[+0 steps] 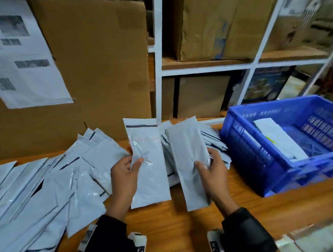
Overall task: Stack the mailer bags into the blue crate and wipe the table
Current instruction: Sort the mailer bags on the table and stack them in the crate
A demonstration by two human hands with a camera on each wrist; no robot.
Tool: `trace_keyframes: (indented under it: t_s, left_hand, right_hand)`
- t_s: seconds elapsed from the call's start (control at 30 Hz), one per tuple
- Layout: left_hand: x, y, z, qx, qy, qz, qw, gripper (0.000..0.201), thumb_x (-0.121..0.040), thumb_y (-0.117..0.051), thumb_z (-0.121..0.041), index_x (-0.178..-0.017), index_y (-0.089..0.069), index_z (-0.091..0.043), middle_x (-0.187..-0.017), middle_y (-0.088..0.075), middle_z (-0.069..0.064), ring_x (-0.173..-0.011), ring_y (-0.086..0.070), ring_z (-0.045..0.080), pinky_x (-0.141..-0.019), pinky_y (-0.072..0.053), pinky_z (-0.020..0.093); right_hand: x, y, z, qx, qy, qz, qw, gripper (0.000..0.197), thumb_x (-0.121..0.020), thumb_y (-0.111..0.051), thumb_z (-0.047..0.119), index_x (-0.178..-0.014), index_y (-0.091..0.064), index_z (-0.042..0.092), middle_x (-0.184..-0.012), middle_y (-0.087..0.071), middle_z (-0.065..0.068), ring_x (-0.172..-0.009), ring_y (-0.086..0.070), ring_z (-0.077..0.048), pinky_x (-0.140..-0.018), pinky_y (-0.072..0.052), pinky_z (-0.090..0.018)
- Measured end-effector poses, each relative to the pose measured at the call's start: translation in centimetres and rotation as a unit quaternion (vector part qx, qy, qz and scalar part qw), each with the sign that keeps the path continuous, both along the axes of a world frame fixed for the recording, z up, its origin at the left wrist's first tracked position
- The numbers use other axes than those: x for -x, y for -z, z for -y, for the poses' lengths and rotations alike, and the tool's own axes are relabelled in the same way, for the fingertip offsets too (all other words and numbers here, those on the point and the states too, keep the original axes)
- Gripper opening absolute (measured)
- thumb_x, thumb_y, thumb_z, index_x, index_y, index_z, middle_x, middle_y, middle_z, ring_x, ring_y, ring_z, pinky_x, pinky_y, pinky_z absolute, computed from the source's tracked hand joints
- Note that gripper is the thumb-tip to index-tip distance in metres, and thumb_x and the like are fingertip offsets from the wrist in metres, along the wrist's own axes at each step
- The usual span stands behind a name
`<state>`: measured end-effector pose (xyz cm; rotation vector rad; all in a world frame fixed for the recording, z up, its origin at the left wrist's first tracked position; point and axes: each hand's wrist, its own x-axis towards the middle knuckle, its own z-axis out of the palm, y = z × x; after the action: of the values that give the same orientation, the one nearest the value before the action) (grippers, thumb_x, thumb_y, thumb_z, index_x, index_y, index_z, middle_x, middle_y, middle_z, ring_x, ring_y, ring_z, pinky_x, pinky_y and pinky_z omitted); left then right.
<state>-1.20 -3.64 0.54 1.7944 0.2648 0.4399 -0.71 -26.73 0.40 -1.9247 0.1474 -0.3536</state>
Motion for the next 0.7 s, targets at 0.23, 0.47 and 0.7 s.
trace_keyframes:
  t_s: [0.23, 0.47, 0.7]
  left_hand:
    - [4.8, -1.5, 10.3, -0.001, 0.067, -0.004, 0.998, 0.018, -0.093, -0.063, -0.034, -0.091, -0.069, -0.018, -0.086, -0.071, -0.008, -0.078, -0.068, 0.007, -0.06, -0.05, 0.018]
    - [8.7, -2.6, 20.6, 0.029, 0.143, 0.001, 0.989, 0.011, -0.095, -0.059, -0.033, -0.098, -0.066, -0.025, -0.094, -0.071, -0.009, -0.085, -0.069, 0.009, -0.063, -0.052, 0.019]
    - [9.6, -4.6, 28.5, 0.032, 0.21, 0.026, 0.977, 0.011, -0.096, -0.057, -0.032, -0.104, -0.066, -0.033, -0.102, -0.072, -0.012, -0.095, -0.069, 0.009, -0.08, -0.059, 0.038]
  right_hand:
    - [7.5, -1.0, 10.5, -0.02, 0.063, 0.075, 0.995, 0.046, -0.081, -0.072, 0.005, -0.12, -0.055, 0.024, -0.108, -0.061, 0.02, -0.097, -0.058, 0.009, -0.083, -0.047, -0.016]
    - [13.9, -1.5, 19.7, -0.057, 0.088, 0.085, 0.991, 0.046, -0.085, -0.071, 0.008, -0.125, -0.052, 0.022, -0.108, -0.059, 0.018, -0.097, -0.058, 0.002, -0.071, -0.043, -0.004]
    - [16.7, -2.5, 27.2, -0.07, 0.145, 0.115, 0.98, 0.05, -0.084, -0.071, 0.007, -0.126, -0.051, 0.025, -0.117, -0.062, 0.006, -0.105, -0.061, -0.014, -0.083, -0.05, -0.023]
